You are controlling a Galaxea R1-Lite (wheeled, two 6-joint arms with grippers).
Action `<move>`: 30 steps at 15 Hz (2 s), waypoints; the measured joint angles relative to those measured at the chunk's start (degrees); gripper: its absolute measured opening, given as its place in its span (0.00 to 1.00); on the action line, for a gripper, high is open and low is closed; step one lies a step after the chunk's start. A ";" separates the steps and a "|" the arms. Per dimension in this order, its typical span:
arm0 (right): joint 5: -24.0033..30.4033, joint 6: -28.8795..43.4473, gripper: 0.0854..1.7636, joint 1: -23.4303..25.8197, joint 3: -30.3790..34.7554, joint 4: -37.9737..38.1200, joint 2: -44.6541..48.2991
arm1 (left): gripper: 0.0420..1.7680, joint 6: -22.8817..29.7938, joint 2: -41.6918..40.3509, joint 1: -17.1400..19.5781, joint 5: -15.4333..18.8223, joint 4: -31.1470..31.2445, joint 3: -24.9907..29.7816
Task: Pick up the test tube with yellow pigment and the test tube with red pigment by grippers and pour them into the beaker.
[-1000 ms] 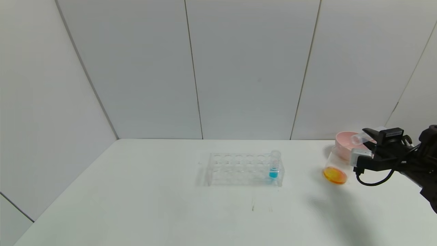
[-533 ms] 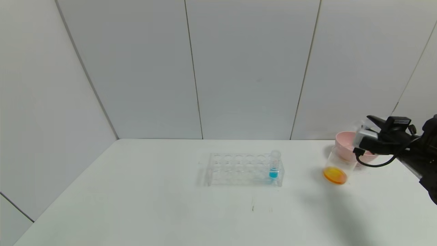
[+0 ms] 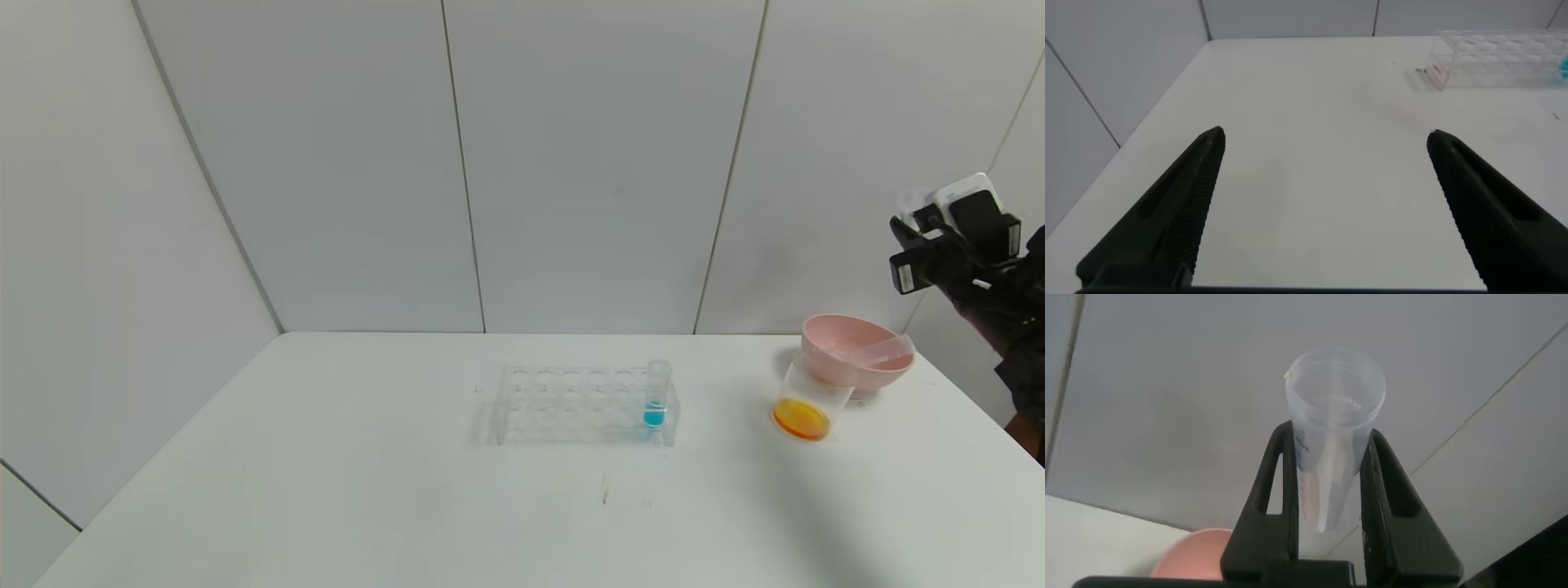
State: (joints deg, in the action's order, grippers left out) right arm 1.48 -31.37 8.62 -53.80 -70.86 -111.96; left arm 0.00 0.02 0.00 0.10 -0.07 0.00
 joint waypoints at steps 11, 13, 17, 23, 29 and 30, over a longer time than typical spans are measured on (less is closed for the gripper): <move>-3.41 16.51 0.24 3.15 -2.24 -0.41 -15.85 | 1.00 0.00 0.00 0.00 0.01 0.00 0.00; -3.35 16.73 0.24 3.23 -2.84 -0.41 -17.20 | 1.00 0.00 0.00 0.00 0.00 0.00 0.00; -3.35 16.68 0.53 3.23 -3.86 -0.24 -18.99 | 1.00 0.00 0.00 0.00 0.00 0.00 0.00; -3.41 16.54 0.77 3.34 -3.97 -0.40 -18.22 | 1.00 0.00 0.00 0.00 0.00 0.00 0.00; -3.72 20.46 0.87 3.45 -0.61 4.60 2.40 | 1.00 0.00 0.00 0.00 0.00 0.00 0.00; -3.93 20.78 0.88 3.19 0.49 7.64 8.35 | 1.00 0.00 0.00 0.00 0.00 0.00 0.00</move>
State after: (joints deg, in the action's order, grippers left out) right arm -2.45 -10.58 11.81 -53.31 -63.22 -103.61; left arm 0.00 0.02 0.00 0.10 -0.07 0.00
